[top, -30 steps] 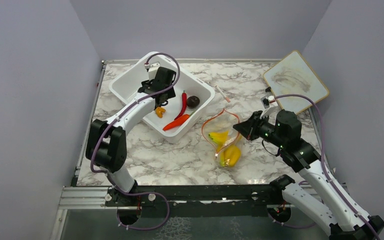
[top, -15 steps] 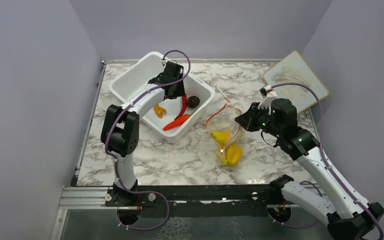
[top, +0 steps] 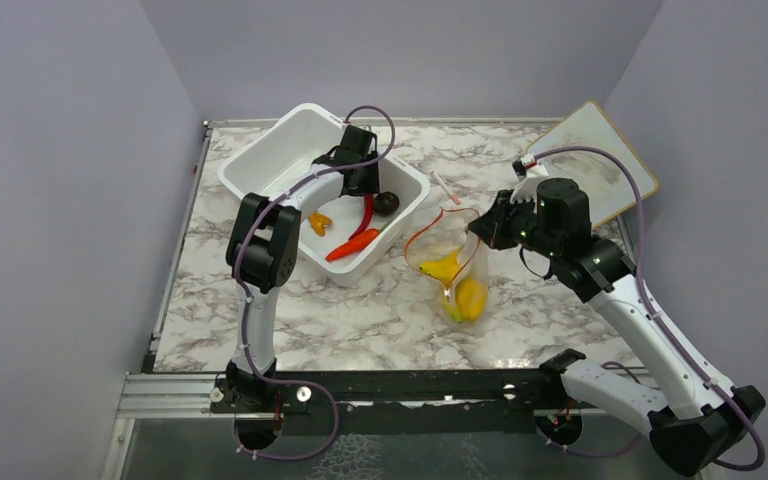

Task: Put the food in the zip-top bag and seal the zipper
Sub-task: Pick up the fake vegetable from the bin.

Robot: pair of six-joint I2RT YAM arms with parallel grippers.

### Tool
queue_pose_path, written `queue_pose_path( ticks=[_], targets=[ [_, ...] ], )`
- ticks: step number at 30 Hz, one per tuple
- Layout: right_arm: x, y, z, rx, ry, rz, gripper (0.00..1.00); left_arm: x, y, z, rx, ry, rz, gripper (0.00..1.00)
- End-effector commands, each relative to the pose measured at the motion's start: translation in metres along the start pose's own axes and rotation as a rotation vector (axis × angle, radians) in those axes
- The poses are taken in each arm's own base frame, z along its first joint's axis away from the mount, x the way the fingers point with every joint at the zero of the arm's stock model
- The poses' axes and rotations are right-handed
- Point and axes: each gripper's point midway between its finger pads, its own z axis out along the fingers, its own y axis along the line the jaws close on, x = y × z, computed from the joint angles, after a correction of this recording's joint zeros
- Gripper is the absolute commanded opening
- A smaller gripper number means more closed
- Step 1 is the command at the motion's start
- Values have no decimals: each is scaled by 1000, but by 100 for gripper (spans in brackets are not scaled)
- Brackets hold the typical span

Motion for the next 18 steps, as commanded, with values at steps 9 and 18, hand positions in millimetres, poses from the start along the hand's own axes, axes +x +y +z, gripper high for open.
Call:
queue_pose_path(
  ticks=[9,18],
  targets=[
    [-23,2,-9,14,-52,-64,1,-8,4,24,-29,-15,-6,42],
    [-23,2,-15,19,-54,-51,1,-6,13,27,-67,-3,25,40]
  ],
)
